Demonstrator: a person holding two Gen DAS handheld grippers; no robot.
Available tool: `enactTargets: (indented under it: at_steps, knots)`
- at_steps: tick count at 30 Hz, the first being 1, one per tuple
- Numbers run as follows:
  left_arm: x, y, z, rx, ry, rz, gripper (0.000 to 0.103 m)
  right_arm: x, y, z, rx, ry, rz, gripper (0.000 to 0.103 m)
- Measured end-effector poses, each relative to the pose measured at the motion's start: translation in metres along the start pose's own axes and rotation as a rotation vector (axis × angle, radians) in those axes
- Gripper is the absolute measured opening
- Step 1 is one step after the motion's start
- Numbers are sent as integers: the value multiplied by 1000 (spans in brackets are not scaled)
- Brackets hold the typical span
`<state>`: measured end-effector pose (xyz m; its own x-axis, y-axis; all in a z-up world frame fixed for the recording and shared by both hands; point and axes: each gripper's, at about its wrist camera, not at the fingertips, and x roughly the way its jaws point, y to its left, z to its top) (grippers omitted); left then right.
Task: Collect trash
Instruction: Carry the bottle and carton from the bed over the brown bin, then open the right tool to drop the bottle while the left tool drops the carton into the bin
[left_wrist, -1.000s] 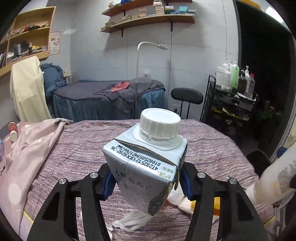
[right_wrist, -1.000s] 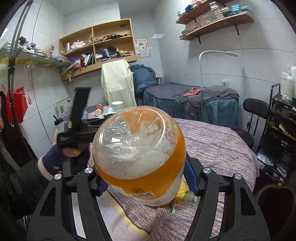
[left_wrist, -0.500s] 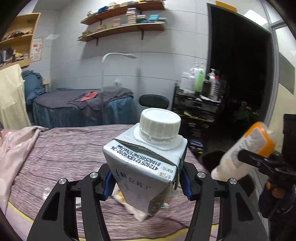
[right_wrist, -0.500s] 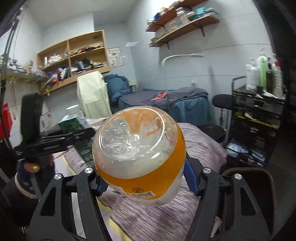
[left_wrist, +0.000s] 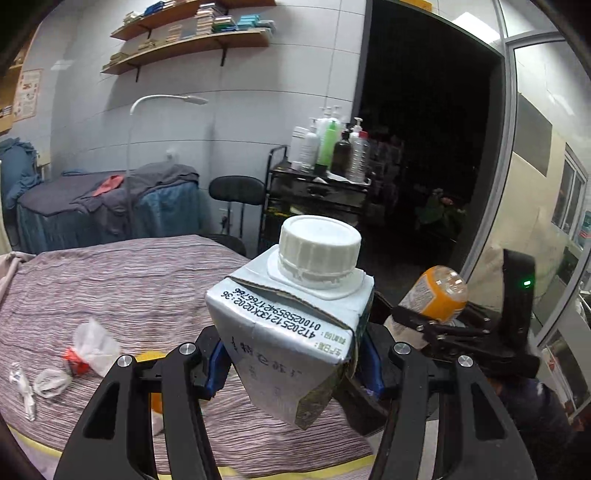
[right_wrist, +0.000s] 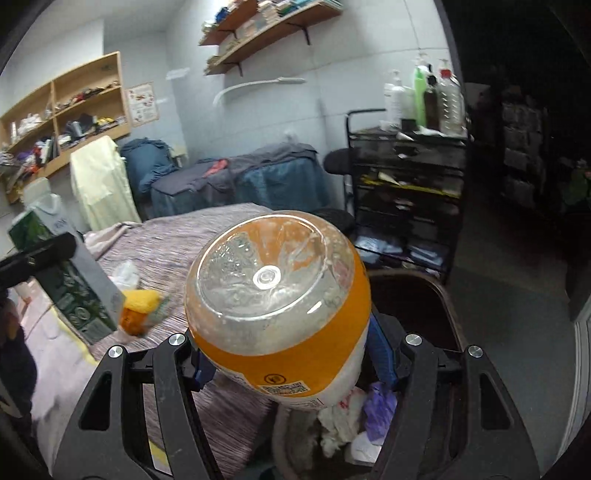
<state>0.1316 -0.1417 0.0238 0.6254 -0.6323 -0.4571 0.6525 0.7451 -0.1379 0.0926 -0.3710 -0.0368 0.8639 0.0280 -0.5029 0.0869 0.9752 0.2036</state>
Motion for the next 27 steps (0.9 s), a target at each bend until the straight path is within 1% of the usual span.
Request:
enactTargets:
  at_steps: [3,10,17,20,21,22,27]
  knots:
    - [7,-15,0,19,5,-19,56,12,-19,-10,35,39,-35,66]
    - [30,-40,-2,29,40,-61,56,51,-56,-30,146,191,-114,66]
    - [45,-53,-10,24,80,-87,56,71,-64,-43,165,263,-136,67]
    - [50,-58,-12,20,91,-93,56,73,-65,-47,173,273,-130,68]
    - [51,-59,-13,18,94,-96,56,71,-66,-47,178,268,-128,69]
    - [52,-59,-13,17,98,-99,56,69,-67,-47,184,260,-129,73]
    - [59,-63,-13,2,115,-119,56,46,-67,-45,187,188,-149,75]
